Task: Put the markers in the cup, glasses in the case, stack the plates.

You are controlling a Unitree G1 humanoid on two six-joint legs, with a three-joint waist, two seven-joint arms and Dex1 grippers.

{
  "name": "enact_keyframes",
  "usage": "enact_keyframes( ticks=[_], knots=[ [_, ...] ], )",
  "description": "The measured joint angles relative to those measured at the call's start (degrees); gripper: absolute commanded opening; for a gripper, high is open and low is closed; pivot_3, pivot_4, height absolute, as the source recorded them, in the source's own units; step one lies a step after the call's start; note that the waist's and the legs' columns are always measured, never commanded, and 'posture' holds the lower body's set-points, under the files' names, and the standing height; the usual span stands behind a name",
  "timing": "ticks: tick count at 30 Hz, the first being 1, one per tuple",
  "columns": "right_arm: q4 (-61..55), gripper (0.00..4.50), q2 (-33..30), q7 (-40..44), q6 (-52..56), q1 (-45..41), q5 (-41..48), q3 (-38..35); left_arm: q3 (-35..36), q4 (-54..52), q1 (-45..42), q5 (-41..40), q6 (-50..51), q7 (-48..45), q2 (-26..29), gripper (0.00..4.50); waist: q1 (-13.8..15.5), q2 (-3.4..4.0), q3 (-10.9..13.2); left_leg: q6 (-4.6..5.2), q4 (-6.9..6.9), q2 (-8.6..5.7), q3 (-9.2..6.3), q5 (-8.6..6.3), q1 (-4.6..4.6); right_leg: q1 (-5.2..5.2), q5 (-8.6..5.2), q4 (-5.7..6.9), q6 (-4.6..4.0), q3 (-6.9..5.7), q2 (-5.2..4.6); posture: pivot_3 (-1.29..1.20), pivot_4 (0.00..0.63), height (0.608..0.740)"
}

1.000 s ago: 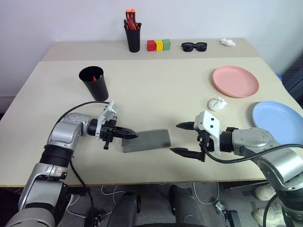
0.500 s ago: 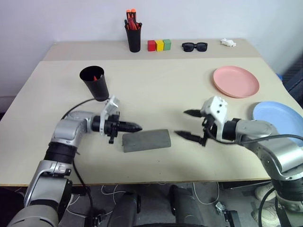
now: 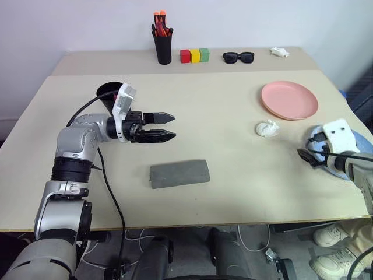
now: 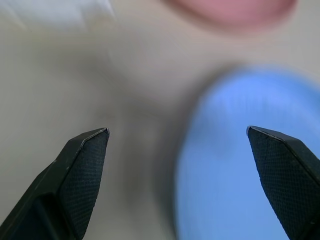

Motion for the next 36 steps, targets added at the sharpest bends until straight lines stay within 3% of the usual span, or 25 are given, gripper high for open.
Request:
enact_keyframes(
  ticks=[1, 4, 11, 19, 24, 30, 34, 36],
  knots=[
    [1.04, 4.5, 0.06, -0.11, 0.27, 0.25, -0.58, 0.15, -0.36, -0.47, -0.06, 0.0, -0.07, 0.02, -0.23, 4.47, -0.08, 0.01, 0.0, 0.0, 0.0, 0.0, 0.02, 0.0, 0.0, 0.0, 0.0, 0.0, 0.0, 0.02, 0.0, 0.0, 0.15, 0.74],
    [2.81, 3.65, 0.59, -0.2, 0.56, -0.26, -0.59, -0.35, -1.26, -1.42, -0.07, 0.25, -1.13, 0.4, -0.25, 4.5, 0.02, 0.02, -0.03, 0.0, 0.01, 0.01, 0.0, 0.0, 0.09, 0.11, 0.0, -0.02, 0.01, 0.02, 0.01, 0.0, 0.15, 0.74],
    [6.1, 0.09, 2.72, -0.47, 1.96, -2.33, -0.51, -2.16, -1.28, -2.58, 0.07, 0.66, -2.43, 1.65, 0.54, 4.5, 0.36, 0.02, -0.03, 0.0, 0.06, -0.02, -0.03, 0.0, 0.09, 0.23, 0.0, -0.13, 0.02, 0.02, 0.0, 0.0, 0.15, 0.74],
    [12.49, 0.04, 1.64, -4.95, -4.44, -10.7, -6.62, 0.41, -0.67, -3.52, 0.99, 0.41, -3.82, 4.67, -0.08, 4.5, 0.01, 0.06, -0.02, 0.0, 0.04, -0.01, 0.0, 0.0, 0.08, 0.17, 0.0, -0.12, 0.03, 0.02, 0.0, 0.0, 0.15, 0.74],
    [21.88, 0.04, 2.65, -8.34, -16.75, -20.78, -12.31, 4.24, 0.81, -3.38, 0.99, -0.7, -3.7, 6.67, -0.86, 4.5, -0.24, 0.07, -0.01, -0.01, -0.01, 0.0, 0.01, 0.0, 0.09, 0.14, 0.01, -0.13, 0.03, 0.02, 0.01, 0.0, 0.15, 0.74],
    [45.73, 0.04, 11.7, -7.07, -34.12, -38.49, -18.61, 14.46, 1.34, -1.26, 0.99, -0.31, -6.69, 9.38, -1.76, 4.5, -1.56, 0.09, -0.01, -0.05, -0.09, -0.01, 0.0, 0.03, 0.04, 0.06, 0.01, -0.13, 0.02, 0.02, 0.01, 0.0, 0.15, 0.74],
    [60.89, 0.04, 15.1, -7.01, -43.95, -47.42, -21.58, 16.82, 1.76, -0.97, 1.48, -0.34, -6.93, 9.58, -1.17, 4.5, -1.56, 0.09, 0.0, -0.07, -0.17, -0.02, -0.02, 0.03, -0.1, -0.07, 0.02, -0.15, 0.02, 0.02, 0.0, 0.0, 0.15, 0.74],
    [65.87, 0.7, 16.14, -5.45, -47.43, -49.67, -21.39, 16.46, 2.35, -1.53, 2.4, -0.4, -6.94, 10.03, -0.71, 4.5, -1.56, 0.09, 0.0, -0.09, -0.21, -0.02, -0.03, 0.04, -0.1, -0.07, 0.02, -0.14, 0.02, 0.02, 0.0, 0.0, 0.15, 0.74]
  ],
)
